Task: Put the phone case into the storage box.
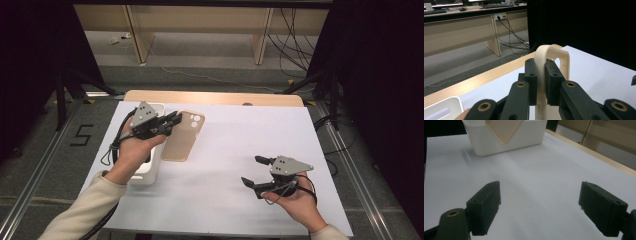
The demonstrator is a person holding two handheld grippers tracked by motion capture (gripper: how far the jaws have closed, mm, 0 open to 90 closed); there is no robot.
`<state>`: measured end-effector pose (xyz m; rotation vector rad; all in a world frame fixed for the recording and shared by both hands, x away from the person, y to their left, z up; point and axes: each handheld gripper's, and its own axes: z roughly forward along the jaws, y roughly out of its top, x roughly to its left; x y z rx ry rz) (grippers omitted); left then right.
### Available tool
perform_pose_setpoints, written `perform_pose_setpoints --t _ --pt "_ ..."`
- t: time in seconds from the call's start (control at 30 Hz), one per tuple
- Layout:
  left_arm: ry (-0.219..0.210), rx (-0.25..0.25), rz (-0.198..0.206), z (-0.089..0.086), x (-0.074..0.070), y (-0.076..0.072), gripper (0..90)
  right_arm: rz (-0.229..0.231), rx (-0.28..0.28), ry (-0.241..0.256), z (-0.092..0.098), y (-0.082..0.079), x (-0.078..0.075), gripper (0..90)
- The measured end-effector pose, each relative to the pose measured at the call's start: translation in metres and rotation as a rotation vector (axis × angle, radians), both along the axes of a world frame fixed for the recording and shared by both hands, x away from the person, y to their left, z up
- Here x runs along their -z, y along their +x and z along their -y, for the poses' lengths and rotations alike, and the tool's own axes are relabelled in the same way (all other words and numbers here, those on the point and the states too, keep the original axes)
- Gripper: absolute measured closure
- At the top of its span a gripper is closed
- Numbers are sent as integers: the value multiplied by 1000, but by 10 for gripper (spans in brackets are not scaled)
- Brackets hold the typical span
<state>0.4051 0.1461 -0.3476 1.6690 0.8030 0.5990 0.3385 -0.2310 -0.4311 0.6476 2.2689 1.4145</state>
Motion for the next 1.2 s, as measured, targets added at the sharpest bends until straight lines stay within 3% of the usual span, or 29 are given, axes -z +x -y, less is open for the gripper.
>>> perform_pose_setpoints --t 1.2 --pt "-17 -48 18 -25 -14 6 818 -3 5 -1 0 0 1 194"
